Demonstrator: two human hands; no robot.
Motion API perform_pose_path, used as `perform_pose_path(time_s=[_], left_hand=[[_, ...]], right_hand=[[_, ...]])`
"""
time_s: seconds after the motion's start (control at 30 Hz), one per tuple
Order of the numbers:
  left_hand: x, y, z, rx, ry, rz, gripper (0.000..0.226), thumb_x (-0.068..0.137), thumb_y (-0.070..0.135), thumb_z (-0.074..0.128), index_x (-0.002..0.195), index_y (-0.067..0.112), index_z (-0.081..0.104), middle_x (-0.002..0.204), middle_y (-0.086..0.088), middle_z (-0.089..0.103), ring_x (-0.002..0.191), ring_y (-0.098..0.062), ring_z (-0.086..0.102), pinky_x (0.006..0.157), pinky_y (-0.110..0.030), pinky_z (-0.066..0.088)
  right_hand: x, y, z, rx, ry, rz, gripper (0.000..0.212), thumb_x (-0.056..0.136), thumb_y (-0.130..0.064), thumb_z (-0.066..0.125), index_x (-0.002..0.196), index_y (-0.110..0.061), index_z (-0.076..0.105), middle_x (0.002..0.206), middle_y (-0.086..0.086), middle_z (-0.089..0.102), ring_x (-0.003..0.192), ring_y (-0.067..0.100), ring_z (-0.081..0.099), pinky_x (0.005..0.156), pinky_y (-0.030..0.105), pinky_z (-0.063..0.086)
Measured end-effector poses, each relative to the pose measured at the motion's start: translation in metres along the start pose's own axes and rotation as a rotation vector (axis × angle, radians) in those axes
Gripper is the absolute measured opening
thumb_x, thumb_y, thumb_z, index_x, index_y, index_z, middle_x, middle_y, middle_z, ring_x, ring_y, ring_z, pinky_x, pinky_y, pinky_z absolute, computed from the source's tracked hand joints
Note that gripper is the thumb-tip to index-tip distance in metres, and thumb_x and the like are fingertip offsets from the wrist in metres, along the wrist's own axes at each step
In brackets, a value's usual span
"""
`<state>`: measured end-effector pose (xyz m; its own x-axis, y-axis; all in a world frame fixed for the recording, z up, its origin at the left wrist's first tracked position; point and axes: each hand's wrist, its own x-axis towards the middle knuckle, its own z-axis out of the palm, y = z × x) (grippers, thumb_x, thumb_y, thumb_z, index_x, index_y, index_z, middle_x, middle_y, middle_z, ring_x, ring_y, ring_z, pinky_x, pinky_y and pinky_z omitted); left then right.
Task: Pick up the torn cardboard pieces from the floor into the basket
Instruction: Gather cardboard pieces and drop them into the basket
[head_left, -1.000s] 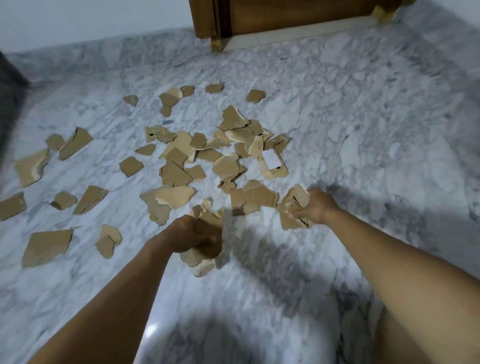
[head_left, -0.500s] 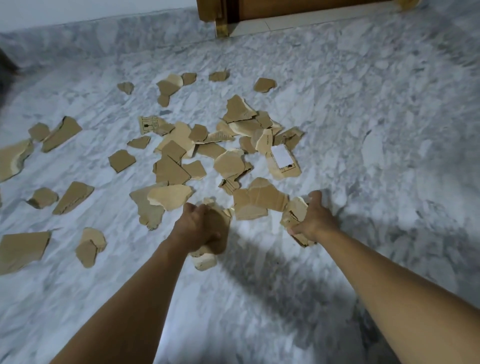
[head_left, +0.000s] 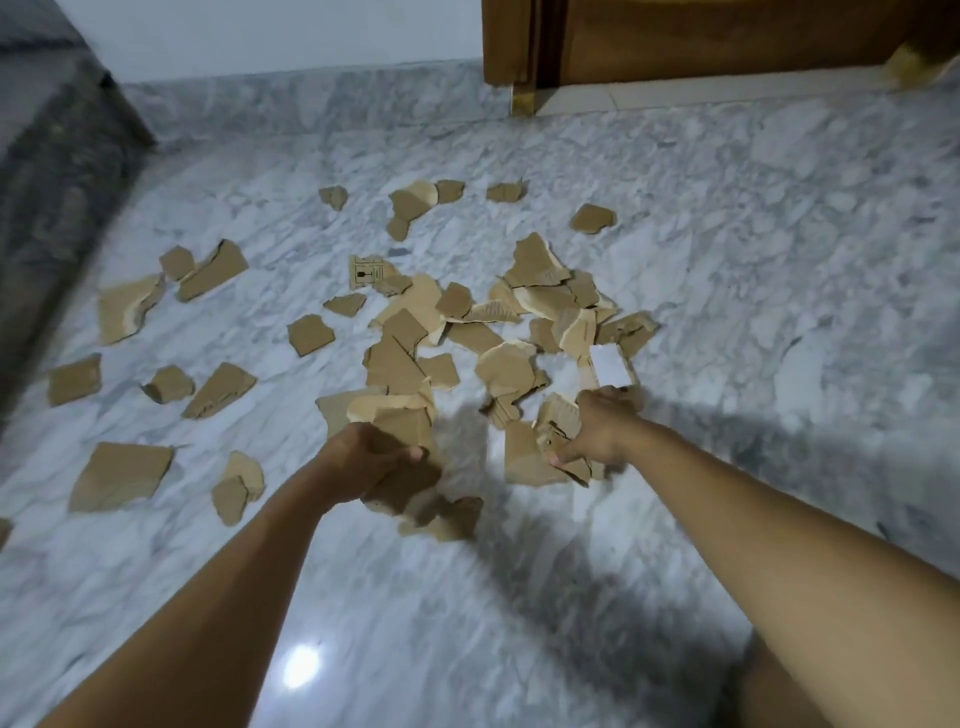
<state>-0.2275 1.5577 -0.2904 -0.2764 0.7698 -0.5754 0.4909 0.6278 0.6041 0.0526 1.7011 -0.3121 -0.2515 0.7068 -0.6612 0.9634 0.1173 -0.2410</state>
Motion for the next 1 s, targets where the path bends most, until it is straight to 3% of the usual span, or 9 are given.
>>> perform_pose_path(time_s=[0.13, 0.3, 0.4, 0.5, 0.57, 0.6, 0.7, 0.83, 1.0], left_hand=[[-0.001, -0.006, -0.006, -0.01, -0.027, -0.046, 0.043, 0.077, 0.051, 0.076, 0.102, 0.017, 0.068, 0.098, -0.005, 0.069, 0.093, -0.026, 0.065, 0.084, -0.044, 0.057], [-0.005, -0.014, 0.026, 0.244, -0.144, -0.011, 0.039, 0.072, 0.054, 0.079, 0.092, 0.021, 0.074, 0.091, 0.001, 0.072, 0.088, -0.021, 0.066, 0.078, -0.035, 0.055], [-0.004, -0.014, 0.051, 0.422, -0.192, 0.068, 0.031, 0.077, 0.039, 0.081, 0.099, 0.02, 0.072, 0.101, 0.001, 0.068, 0.09, -0.018, 0.063, 0.067, -0.018, 0.047], [-0.008, -0.017, 0.08, 0.747, -0.031, 0.204, 0.051, 0.07, 0.049, 0.082, 0.111, 0.022, 0.066, 0.121, -0.003, 0.051, 0.104, -0.02, 0.054, 0.086, -0.023, 0.049], [-0.009, -0.018, 0.095, 1.03, 0.129, 0.318, 0.058, 0.066, 0.059, 0.077, 0.11, 0.022, 0.067, 0.121, -0.004, 0.055, 0.111, -0.023, 0.052, 0.089, -0.029, 0.05], [-0.008, -0.019, 0.1, 1.078, 0.117, 0.317, 0.056, 0.072, 0.053, 0.074, 0.116, 0.019, 0.063, 0.123, -0.007, 0.054, 0.116, -0.025, 0.049, 0.091, -0.033, 0.048], [-0.004, -0.02, 0.108, 0.852, -0.031, 0.187, 0.052, 0.085, 0.031, 0.068, 0.129, 0.014, 0.047, 0.124, -0.013, 0.049, 0.111, -0.031, 0.055, 0.09, -0.038, 0.049], [-0.004, -0.021, 0.112, 0.736, -0.041, 0.139, 0.058, 0.084, 0.036, 0.071, 0.129, 0.018, 0.04, 0.113, -0.012, 0.059, 0.101, -0.031, 0.062, 0.082, -0.038, 0.052], [-0.003, -0.023, 0.11, 0.658, -0.044, 0.145, 0.065, 0.076, 0.037, 0.078, 0.126, 0.021, 0.04, 0.111, -0.01, 0.064, 0.099, -0.03, 0.064, 0.083, -0.042, 0.056]], right_hand=[[0.016, -0.001, 0.026, -0.111, 0.091, 0.059, 0.092, 0.07, -0.05, 0.086, 0.14, -0.015, 0.036, 0.148, 0.01, 0.022, 0.136, 0.039, 0.028, 0.102, 0.049, 0.044], [0.019, 0.016, 0.037, -0.033, 0.197, -0.068, 0.082, 0.076, -0.047, 0.082, 0.134, -0.016, 0.033, 0.135, 0.01, 0.051, 0.122, 0.036, 0.052, 0.087, 0.044, 0.048], [0.011, 0.028, 0.043, 0.117, 0.219, -0.156, 0.08, 0.074, -0.034, 0.087, 0.12, -0.019, 0.024, 0.122, 0.01, 0.056, 0.104, 0.033, 0.058, 0.075, 0.041, 0.051], [0.001, 0.038, 0.028, 0.323, 0.097, -0.146, 0.084, 0.07, -0.032, 0.091, 0.127, -0.017, 0.032, 0.118, 0.002, 0.052, 0.103, 0.025, 0.053, 0.077, 0.035, 0.047], [0.001, 0.035, 0.011, 0.284, 0.018, -0.15, 0.076, 0.066, -0.041, 0.092, 0.123, -0.012, 0.051, 0.117, -0.001, 0.061, 0.102, 0.021, 0.058, 0.082, 0.035, 0.051], [0.0, 0.03, 0.005, 0.265, -0.005, -0.169, 0.074, 0.064, -0.043, 0.093, 0.121, -0.013, 0.056, 0.116, 0.001, 0.065, 0.102, 0.021, 0.061, 0.085, 0.035, 0.052], [0.0, 0.004, 0.004, 0.172, -0.053, -0.198, 0.079, 0.065, -0.047, 0.09, 0.129, -0.016, 0.053, 0.128, 0.004, 0.057, 0.111, 0.025, 0.057, 0.085, 0.036, 0.051], [0.002, -0.023, 0.038, -0.179, 0.017, -0.126, 0.09, 0.071, -0.054, 0.083, 0.139, -0.016, 0.04, 0.141, 0.01, 0.031, 0.136, 0.036, 0.029, 0.101, 0.05, 0.044], [0.001, -0.03, 0.051, -0.134, 0.102, -0.055, 0.092, 0.07, -0.045, 0.088, 0.137, -0.017, 0.032, 0.14, 0.014, 0.035, 0.127, 0.038, 0.044, 0.095, 0.047, 0.043]])
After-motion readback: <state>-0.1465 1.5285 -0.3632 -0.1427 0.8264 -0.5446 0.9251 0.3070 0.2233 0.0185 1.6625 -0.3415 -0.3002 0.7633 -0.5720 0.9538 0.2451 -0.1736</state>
